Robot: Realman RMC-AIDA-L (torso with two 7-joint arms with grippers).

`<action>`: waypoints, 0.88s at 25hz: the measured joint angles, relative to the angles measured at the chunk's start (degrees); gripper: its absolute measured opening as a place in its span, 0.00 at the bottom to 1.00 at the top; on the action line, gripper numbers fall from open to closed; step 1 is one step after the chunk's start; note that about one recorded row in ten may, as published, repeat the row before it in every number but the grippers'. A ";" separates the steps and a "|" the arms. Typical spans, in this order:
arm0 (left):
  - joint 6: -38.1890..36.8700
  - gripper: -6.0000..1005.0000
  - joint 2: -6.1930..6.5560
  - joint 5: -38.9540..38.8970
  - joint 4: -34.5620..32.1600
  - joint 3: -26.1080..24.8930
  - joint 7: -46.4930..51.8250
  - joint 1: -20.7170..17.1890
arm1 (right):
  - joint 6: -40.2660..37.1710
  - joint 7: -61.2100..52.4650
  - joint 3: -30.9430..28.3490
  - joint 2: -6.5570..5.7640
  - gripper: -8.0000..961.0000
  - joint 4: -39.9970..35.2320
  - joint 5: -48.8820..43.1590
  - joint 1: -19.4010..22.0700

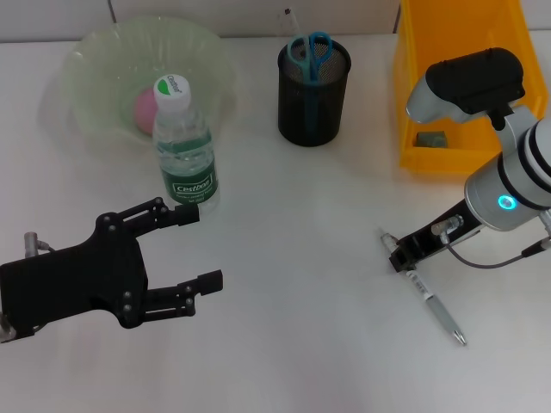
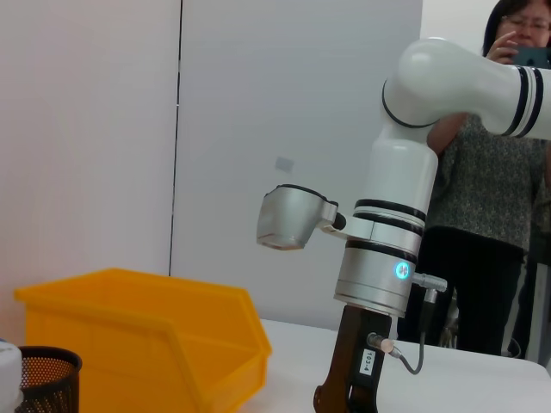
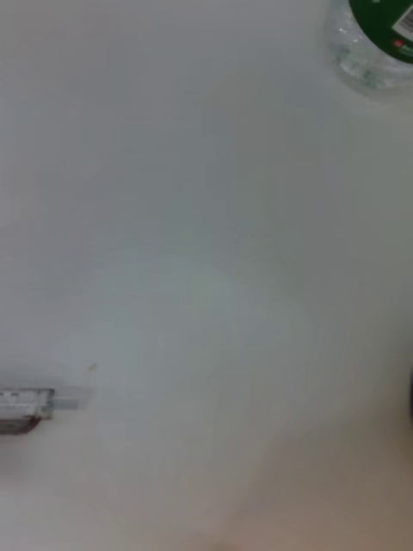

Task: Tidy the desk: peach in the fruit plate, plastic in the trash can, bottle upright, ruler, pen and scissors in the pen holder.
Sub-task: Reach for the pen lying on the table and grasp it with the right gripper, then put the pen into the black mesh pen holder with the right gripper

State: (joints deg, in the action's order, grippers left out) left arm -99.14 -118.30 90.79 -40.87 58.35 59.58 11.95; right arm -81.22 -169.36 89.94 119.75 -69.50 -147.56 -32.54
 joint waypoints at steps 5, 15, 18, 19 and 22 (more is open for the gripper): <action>0.00 0.85 0.00 0.00 0.00 0.00 -0.05 0.00 | 0.02 0.00 0.38 -0.04 0.29 0.04 -0.03 -0.09; 0.00 0.85 0.00 0.00 0.00 -0.09 -0.09 0.00 | -0.55 0.00 1.18 -0.05 0.19 -4.42 -0.09 1.23; 0.00 0.85 0.00 0.00 0.00 -0.09 -0.09 0.00 | -0.64 0.07 0.28 -0.19 0.18 -8.74 0.57 2.70; 0.00 0.85 0.00 0.00 0.00 -0.09 -0.09 0.00 | -0.49 0.39 -0.46 -0.23 0.18 -10.58 1.32 3.27; 0.00 0.85 0.00 -0.02 0.00 -0.09 -0.09 0.00 | 2.03 2.51 -4.13 -0.30 0.18 -16.15 5.04 5.47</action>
State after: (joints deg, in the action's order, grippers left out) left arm -99.14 -118.30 90.76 -40.87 58.27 59.49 11.95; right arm -79.19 -166.85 85.81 119.45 -85.65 -142.52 -27.07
